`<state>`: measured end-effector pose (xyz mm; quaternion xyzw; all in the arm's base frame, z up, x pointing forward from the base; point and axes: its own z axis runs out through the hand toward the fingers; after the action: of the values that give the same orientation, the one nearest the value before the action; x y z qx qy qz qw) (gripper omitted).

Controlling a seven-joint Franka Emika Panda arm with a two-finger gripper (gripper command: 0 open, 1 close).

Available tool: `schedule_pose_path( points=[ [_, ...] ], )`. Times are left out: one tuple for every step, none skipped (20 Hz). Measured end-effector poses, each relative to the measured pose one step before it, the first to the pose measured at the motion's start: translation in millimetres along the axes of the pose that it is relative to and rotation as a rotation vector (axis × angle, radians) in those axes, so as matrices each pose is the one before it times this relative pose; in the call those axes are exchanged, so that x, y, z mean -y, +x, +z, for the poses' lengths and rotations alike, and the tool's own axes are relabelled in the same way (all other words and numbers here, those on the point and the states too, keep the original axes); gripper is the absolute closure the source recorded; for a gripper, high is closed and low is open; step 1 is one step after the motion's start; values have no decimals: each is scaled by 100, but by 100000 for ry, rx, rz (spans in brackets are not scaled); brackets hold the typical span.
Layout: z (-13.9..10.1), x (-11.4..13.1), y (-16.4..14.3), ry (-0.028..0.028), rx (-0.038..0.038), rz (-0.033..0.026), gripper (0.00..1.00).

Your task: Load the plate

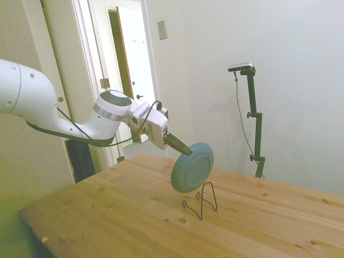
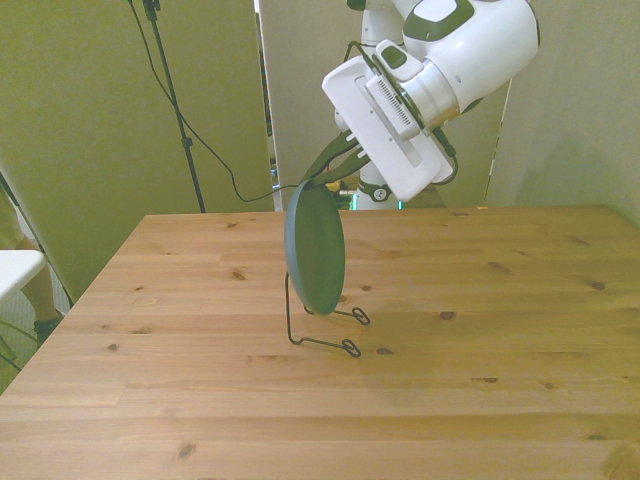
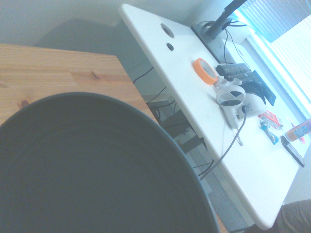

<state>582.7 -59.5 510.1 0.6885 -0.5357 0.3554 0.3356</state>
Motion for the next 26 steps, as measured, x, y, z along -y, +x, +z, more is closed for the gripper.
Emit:
schedule_pose_path(
  points=[
    [320,421,-24,-337,42,25,100],
    [226,362,-87,-405,20,-83,100],
    [188,282,-128,-706,-42,-180,100],
    [163,225,-215,-751,-37,-357,100],
    [173,218,-225,-599,-51,-393,100],
    [160,176,-194,-651,-78,-350,100],
    [175,153,-168,-650,-51,-292,100],
    [133,138,-130,-407,-148,-271,100],
    [86,133,-91,-332,-349,-276,100],
    [71,74,-89,-632,-248,-224,100],
    [49,53,-149,-591,-259,-343,100],
    [10,74,-150,-331,-340,-385,100],
    [-28,68,-148,-287,-203,-330,100],
    [-36,100,-169,-162,-52,-294,100],
    [-41,105,-156,-12,-20,-276,100],
    [-2,125,-163,30,17,-267,100],
    [62,117,-169,-76,41,-291,100],
    [129,94,-153,-195,57,-266,100],
    [165,81,-145,-255,58,-244,100],
    [160,70,-111,-248,49,-185,100],
    [146,53,-91,-229,43,-154,100],
    [134,59,-96,-199,44,-162,100],
    [113,76,-119,-128,50,-183,100],
    [94,89,-149,-82,58,-233,100],
    [71,96,-158,0,63,-222,100],
    [37,85,-153,34,47,-141,100]
  ],
)
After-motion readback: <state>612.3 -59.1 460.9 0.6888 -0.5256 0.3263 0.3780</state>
